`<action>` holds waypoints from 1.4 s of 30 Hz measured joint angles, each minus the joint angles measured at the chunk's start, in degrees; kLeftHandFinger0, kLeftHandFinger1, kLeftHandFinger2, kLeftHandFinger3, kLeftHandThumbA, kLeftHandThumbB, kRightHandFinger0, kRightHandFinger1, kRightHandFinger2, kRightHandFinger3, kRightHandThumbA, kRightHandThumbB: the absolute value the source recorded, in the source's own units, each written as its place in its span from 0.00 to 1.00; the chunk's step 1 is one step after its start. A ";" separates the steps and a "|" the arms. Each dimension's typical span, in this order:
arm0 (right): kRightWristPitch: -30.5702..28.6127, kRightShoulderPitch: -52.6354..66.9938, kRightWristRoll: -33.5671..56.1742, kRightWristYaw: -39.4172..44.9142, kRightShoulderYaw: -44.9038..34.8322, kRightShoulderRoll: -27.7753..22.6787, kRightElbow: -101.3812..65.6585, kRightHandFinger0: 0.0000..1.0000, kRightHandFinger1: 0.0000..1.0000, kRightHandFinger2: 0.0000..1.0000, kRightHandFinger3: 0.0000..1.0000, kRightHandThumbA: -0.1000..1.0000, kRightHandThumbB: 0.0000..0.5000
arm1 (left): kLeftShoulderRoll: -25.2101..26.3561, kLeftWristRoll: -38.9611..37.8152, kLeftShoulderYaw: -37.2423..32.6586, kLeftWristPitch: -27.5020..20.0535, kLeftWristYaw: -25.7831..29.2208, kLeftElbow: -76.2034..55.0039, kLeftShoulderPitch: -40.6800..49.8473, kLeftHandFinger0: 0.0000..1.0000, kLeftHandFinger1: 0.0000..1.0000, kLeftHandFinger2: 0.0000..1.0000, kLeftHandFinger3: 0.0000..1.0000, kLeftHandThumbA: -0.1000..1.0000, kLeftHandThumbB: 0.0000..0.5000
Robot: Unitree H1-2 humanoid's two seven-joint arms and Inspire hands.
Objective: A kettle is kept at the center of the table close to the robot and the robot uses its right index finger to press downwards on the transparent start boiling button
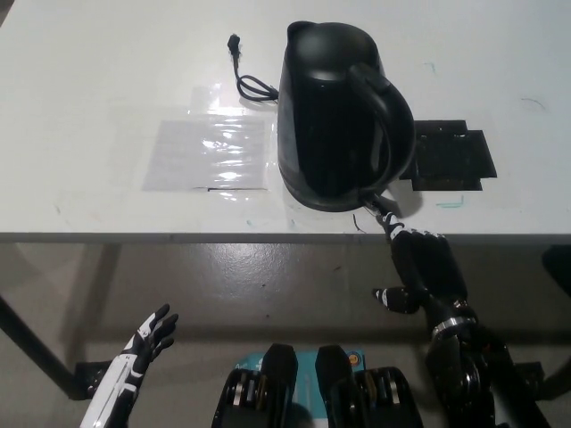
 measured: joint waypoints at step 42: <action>-0.11 -1.33 1.76 -4.67 0.56 0.04 4.44 0.00 0.00 0.00 1.00 1.00 0.44 | 0.08 0.11 0.00 -0.07 -0.03 -0.07 -0.28 1.00 1.00 1.00 1.00 1.00 0.76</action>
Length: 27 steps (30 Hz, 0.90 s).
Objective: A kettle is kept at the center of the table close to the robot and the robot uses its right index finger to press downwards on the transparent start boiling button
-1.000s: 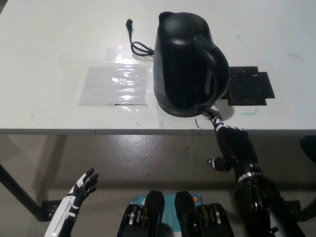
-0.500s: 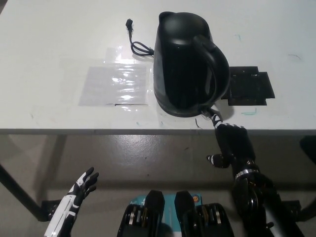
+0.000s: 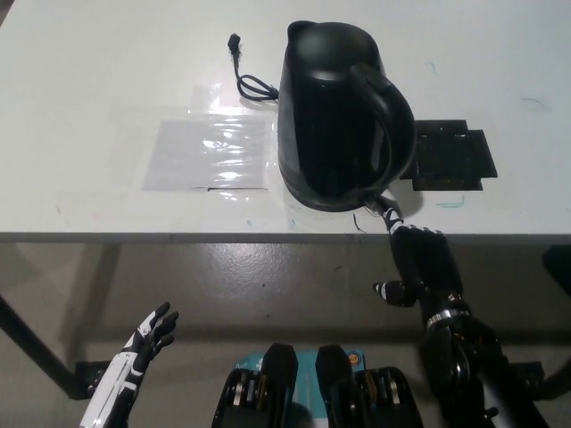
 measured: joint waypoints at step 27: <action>-11.85 21.82 12.07 -0.90 -2.92 -4.41 -45.11 1.00 1.00 1.00 1.00 1.00 0.43 | -0.01 -0.10 0.02 0.01 0.01 0.03 -0.02 1.00 1.00 1.00 1.00 1.00 0.76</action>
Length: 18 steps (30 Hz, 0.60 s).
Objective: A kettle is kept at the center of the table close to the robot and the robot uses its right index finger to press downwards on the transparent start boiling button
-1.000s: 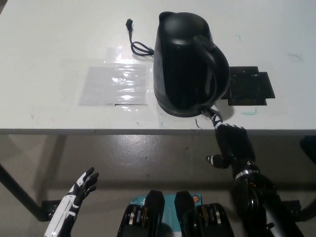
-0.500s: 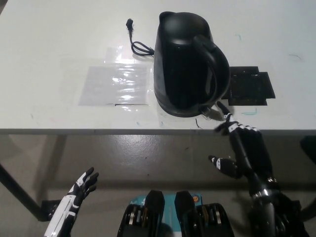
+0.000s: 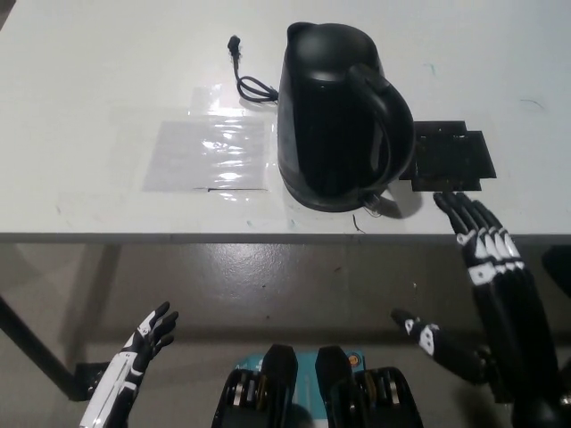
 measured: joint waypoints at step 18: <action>-17.05 6.81 10.13 -12.23 -4.44 -0.10 20.20 1.00 1.00 1.00 1.00 1.00 0.46 | -0.08 -0.16 -0.11 0.01 0.00 0.40 0.01 1.00 1.00 1.00 1.00 1.00 0.71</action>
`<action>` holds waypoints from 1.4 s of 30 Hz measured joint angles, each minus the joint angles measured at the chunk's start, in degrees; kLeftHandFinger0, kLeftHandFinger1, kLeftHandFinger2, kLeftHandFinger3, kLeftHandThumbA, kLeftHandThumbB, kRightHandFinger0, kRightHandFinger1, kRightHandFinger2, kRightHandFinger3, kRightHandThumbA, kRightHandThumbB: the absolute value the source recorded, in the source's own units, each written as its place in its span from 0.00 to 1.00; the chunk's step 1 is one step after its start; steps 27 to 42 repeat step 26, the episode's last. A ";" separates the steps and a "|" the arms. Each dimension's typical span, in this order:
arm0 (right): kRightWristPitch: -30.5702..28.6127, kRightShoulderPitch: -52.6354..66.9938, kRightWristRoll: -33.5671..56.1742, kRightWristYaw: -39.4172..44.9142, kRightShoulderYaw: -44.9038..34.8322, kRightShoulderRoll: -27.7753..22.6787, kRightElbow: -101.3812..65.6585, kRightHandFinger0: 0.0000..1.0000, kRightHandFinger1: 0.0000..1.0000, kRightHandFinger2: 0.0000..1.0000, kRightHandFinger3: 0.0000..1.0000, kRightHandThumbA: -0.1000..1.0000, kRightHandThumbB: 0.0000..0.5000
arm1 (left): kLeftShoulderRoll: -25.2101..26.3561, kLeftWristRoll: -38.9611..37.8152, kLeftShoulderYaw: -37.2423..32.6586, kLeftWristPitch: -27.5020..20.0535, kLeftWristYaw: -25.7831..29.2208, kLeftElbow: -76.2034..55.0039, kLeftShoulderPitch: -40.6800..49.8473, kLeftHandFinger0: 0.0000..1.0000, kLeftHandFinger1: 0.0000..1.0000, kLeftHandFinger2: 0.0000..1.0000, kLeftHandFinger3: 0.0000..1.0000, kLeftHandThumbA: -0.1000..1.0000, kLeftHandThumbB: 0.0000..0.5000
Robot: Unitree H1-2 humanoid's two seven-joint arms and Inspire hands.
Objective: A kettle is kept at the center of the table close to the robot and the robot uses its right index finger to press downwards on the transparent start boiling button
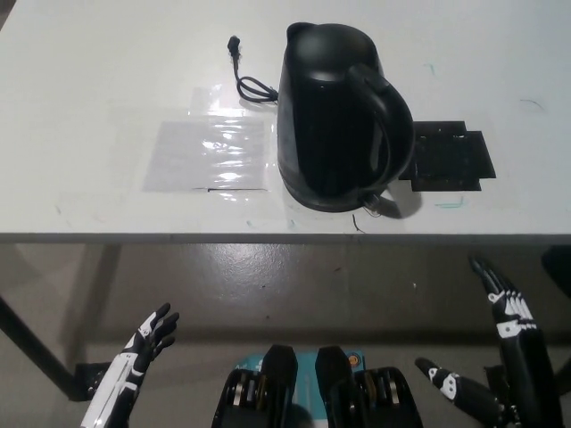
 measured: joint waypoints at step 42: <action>-7.37 -2.82 17.09 -6.62 2.41 -2.40 17.67 1.00 1.00 1.00 1.00 1.00 0.53 | -0.07 -0.60 -0.01 -0.47 -0.03 -0.39 0.54 1.00 1.00 1.00 1.00 1.00 0.68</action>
